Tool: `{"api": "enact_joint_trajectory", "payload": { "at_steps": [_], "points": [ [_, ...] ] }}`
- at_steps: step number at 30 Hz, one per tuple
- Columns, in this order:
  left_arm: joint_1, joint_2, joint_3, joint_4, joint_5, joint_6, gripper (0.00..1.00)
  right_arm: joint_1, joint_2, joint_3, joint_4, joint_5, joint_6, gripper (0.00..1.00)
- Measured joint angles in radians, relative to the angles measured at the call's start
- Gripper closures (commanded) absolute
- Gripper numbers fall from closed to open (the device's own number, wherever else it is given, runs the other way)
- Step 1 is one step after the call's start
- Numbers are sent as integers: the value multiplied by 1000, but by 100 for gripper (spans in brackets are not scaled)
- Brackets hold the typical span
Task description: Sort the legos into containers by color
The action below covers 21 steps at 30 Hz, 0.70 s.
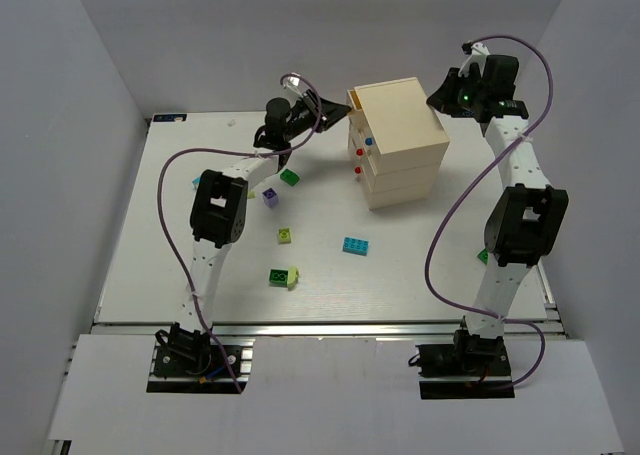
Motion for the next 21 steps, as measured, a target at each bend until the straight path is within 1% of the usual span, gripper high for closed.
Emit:
{"api": "enact_joint_trajectory", "payload": {
  "at_steps": [8, 21],
  "points": [
    [37, -44, -69, 4, 55, 2, 100, 4, 0, 0, 2, 19, 0, 91],
    [61, -109, -175, 31, 65, 5, 100, 9, 0, 0, 6, 35, 0, 91]
  ]
}}
